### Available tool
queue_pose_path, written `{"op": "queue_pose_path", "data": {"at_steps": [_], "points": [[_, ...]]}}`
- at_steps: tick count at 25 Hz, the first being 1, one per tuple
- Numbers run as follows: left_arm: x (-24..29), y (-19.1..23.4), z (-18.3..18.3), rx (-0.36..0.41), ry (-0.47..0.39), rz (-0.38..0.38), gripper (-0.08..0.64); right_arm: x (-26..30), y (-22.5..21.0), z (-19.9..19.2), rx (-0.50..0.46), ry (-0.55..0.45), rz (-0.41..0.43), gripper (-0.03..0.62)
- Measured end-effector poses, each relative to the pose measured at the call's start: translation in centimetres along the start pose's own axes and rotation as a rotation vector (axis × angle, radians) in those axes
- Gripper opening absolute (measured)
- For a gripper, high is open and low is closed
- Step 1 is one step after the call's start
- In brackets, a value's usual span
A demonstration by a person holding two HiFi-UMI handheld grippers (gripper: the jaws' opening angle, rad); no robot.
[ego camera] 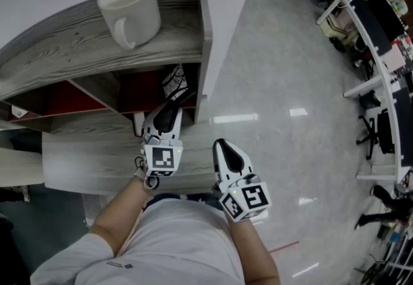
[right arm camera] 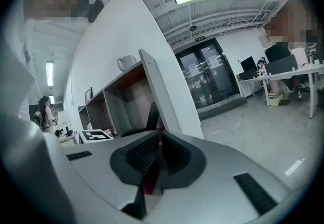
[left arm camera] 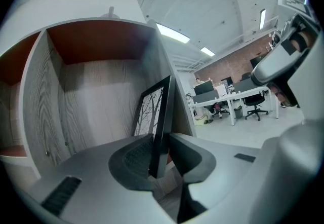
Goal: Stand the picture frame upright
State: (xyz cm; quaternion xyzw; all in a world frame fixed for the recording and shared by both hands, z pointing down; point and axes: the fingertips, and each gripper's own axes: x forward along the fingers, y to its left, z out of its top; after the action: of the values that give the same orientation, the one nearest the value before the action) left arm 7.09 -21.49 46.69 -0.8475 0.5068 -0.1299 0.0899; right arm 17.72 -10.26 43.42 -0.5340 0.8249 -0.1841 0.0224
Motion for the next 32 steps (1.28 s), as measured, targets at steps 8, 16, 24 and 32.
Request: {"op": "queue_pose_path", "data": {"at_steps": [8,16,24,32], "points": [[0.6,-1.2,1.0,-0.041,-0.075,-0.110,0.094,0.2,0.0,0.1,0.005,0.000,-0.006,0.031],[1.2,-1.2,1.0,-0.095,-0.050,-0.119,0.095,0.4,0.3,-0.1,0.007,-0.001,-0.022,0.031],[0.9,-1.2,0.1,-0.108,-0.038,-0.121,0.110,0.3,0.6,-0.1,0.004,-0.003,-0.036,0.031],[-0.1,-0.6,0.4,-0.143,-0.053,-0.143,0.124,0.5,1.1,-0.3,0.004,-0.005,-0.036,0.031]]}}
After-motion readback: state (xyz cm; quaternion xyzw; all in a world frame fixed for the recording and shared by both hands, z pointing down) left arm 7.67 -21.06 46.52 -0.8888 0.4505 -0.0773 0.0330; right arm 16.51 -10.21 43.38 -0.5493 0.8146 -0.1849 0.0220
